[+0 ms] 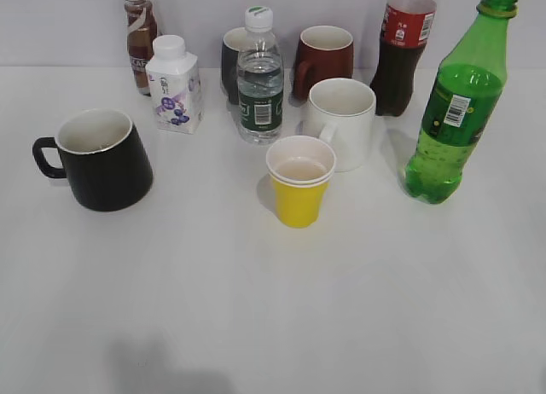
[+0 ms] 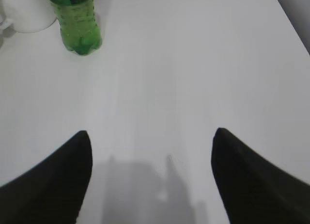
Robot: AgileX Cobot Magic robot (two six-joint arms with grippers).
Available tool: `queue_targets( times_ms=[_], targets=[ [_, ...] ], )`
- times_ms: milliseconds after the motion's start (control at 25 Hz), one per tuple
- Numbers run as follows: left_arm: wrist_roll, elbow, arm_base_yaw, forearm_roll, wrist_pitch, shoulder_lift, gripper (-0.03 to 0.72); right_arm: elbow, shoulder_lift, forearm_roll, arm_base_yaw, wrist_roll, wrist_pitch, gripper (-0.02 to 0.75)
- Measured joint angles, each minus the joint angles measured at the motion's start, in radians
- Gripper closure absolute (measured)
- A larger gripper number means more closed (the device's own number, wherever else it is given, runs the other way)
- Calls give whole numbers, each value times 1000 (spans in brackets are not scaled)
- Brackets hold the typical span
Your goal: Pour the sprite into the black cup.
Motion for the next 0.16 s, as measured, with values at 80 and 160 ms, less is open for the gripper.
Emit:
queue_targets(
  times_ms=[80,160],
  targets=[
    [0,0,0,0,0,0,258,0,0,0,0,0,0,163],
    [0,0,0,0,0,0,274,0,0,0,0,0,0,163]
  ],
)
